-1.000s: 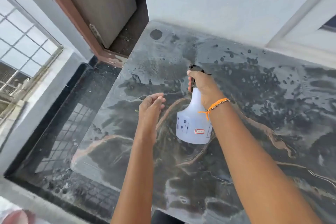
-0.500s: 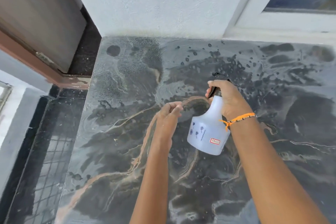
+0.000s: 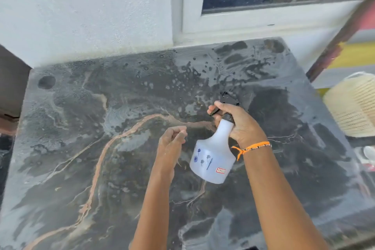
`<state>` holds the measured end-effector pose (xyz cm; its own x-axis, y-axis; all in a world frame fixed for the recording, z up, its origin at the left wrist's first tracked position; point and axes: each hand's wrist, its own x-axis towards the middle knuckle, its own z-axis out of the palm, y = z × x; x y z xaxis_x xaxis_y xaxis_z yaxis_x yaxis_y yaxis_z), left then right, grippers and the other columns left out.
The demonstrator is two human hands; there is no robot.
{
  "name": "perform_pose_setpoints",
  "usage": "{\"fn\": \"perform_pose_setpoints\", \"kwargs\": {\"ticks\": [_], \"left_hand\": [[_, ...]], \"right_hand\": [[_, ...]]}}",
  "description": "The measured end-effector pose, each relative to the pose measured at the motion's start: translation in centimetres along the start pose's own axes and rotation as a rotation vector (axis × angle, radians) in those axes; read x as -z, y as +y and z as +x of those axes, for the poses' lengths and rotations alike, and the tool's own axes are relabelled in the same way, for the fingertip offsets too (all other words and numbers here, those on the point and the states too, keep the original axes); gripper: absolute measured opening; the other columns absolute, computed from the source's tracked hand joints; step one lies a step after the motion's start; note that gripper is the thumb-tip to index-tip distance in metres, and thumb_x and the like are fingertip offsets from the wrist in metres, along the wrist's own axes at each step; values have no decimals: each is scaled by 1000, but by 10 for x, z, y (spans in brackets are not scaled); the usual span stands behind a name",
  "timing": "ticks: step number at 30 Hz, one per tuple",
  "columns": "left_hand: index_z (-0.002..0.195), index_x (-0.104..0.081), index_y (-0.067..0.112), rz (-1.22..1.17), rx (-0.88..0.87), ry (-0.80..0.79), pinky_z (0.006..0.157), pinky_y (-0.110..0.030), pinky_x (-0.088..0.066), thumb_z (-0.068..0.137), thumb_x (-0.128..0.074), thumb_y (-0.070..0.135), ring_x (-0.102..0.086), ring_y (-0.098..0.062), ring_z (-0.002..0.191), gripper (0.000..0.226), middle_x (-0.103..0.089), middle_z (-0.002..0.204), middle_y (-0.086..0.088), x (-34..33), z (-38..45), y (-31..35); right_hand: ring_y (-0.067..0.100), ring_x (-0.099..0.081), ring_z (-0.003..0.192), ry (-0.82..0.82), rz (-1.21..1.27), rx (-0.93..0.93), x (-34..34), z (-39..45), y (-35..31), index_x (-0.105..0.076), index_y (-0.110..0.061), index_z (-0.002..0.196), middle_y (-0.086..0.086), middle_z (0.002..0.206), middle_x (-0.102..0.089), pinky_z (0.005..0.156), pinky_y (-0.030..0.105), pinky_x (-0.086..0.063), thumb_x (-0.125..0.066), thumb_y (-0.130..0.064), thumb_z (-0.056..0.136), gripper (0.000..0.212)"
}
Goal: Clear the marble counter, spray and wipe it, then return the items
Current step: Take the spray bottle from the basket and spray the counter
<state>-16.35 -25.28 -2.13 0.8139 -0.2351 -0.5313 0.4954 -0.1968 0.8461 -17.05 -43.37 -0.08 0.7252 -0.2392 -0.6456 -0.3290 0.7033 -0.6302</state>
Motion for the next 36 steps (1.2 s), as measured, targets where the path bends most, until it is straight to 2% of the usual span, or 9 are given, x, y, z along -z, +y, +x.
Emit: {"fn": "perform_pose_setpoints", "kwargs": {"ticks": [4, 8, 13, 16, 18, 21, 26, 31, 36], "left_hand": [[80, -63, 25, 29, -12, -25, 69, -20, -41, 90, -55, 18, -57, -11, 83, 15, -63, 99, 3, -55, -9, 4], [83, -65, 24, 38, 27, -37, 64, -15, -46, 91, -53, 18, -57, -12, 89, 15, -65, 97, 2, -105, -13, 2], [91, -63, 23, 106, 27, -43, 77, -18, -46, 93, -50, 15, -60, -12, 91, 15, -62, 112, -5, -160, -18, 5], [93, -63, 25, 142, 18, -60, 78, -18, -44, 94, -50, 17, -59, -15, 95, 15, -60, 114, -6, -181, -22, 7], [90, -62, 29, 161, 13, -71, 78, -17, -42, 94, -49, 17, -57, -15, 94, 18, -62, 109, -7, -192, -23, 7], [90, -61, 30, 189, 24, -89, 78, -18, -41, 95, -49, 18, -56, -15, 94, 18, -62, 108, -6, -202, -26, 5], [96, -62, 29, 213, 23, -120, 78, -20, -44, 95, -49, 20, -58, -14, 95, 15, -63, 112, -5, -207, -32, -5], [98, -64, 29, 173, 21, -108, 82, -22, -46, 94, -51, 23, -59, -14, 100, 14, -62, 112, -4, -185, -47, -17], [92, -63, 38, 170, -34, -2, 64, -12, -42, 93, -53, 25, -61, 0, 86, 17, -64, 101, 10, -122, -72, -29]], "right_hand": [[14, -52, 53, 56, -104, 61, 44, 0, -35, -66, -16, 48, -1, 53, -62, 40, 17, -41, -56, -13, 89, 42], [14, -46, 46, 198, -100, 72, 75, 9, -77, -52, -10, 59, 1, 47, -49, 36, 16, -35, -54, -8, 85, 26], [11, -47, 39, 188, 11, 18, 132, 14, -117, -49, -11, 62, -1, 41, -50, 37, 13, -33, -53, -10, 87, 25], [11, -58, 46, 142, 181, 47, 165, 8, -126, -54, -9, 67, 1, 46, -59, 43, 17, -41, -54, -11, 89, 22], [12, -59, 56, 137, 227, 51, 183, 4, -129, -55, -8, 71, 2, 50, -62, 40, 14, -42, -55, -12, 90, 19], [13, -54, 59, 196, 226, 58, 202, 1, -128, -54, -8, 70, 1, 49, -60, 37, 13, -40, -55, -13, 90, 20], [14, -44, 49, 320, 245, 36, 218, -3, -120, -47, -11, 61, 0, 42, -49, 35, 13, -34, -57, -17, 87, 29], [13, -56, 46, 172, 194, -13, 201, -22, -103, -53, -10, 63, 2, 48, -56, 42, 16, -39, -59, -20, 87, 27], [21, -63, 76, -38, 128, -137, 148, -45, -57, -58, -6, 79, 10, 65, -67, 37, 16, -44, -62, -15, 84, 11]]}}
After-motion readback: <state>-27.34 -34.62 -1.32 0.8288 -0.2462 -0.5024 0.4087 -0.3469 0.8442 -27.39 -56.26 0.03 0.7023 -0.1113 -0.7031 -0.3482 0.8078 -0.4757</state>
